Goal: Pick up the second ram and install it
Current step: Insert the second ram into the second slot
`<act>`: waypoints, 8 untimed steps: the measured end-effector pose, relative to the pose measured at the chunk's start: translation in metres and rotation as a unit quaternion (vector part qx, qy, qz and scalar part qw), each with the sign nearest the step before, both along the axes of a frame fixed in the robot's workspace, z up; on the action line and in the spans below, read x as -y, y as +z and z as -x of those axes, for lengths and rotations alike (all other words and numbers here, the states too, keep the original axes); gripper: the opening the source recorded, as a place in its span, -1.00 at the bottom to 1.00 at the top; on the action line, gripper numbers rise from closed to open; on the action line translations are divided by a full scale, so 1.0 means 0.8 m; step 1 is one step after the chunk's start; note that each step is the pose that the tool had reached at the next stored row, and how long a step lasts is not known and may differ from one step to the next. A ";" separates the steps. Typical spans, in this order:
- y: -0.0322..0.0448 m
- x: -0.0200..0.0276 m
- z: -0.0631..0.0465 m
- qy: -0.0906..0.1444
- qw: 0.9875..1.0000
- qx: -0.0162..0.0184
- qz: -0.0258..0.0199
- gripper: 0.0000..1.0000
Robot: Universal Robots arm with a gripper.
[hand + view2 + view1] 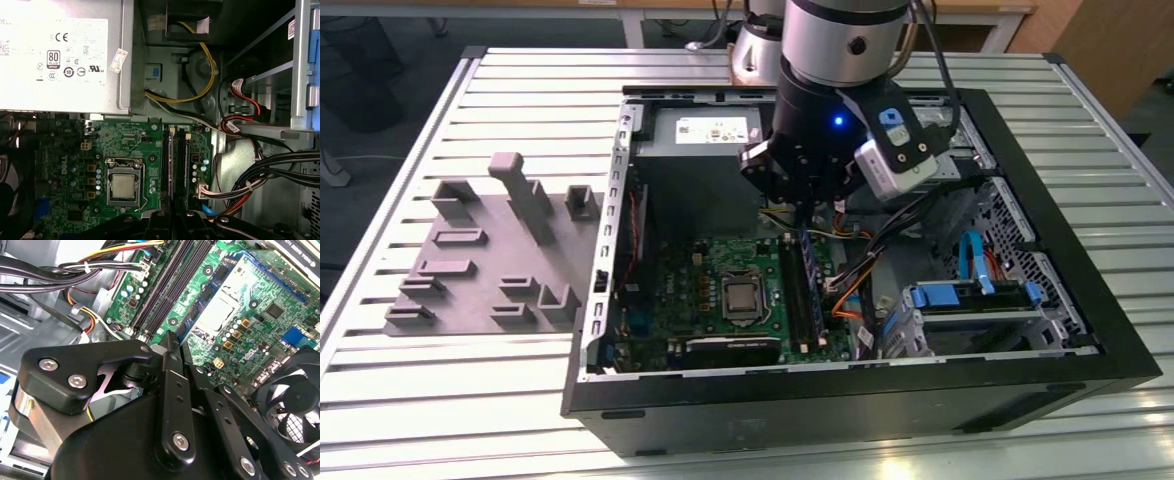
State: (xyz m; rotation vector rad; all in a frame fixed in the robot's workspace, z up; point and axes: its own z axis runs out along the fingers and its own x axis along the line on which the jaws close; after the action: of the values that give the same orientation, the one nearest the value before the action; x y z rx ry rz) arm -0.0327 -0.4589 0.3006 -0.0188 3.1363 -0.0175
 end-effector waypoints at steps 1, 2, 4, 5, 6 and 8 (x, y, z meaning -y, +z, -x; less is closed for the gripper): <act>-0.0012 0.0000 0.000 -0.001 1.000 -0.001 0.000 -0.73; -0.0026 0.0000 -0.001 -0.002 1.000 -0.002 0.000 -0.73; -0.0048 0.0000 -0.002 -0.003 1.000 -0.004 0.000 -0.73; -0.0056 0.0000 -0.002 -0.004 1.000 -0.005 0.000 -0.73; -0.0061 0.0000 -0.003 -0.005 1.000 -0.005 0.000 -0.73; -0.0070 0.0000 -0.003 -0.006 1.000 -0.006 0.000 -0.73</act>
State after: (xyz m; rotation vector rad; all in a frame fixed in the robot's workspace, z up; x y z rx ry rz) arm -0.0305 -0.4589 0.2950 0.0006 3.1481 -0.0176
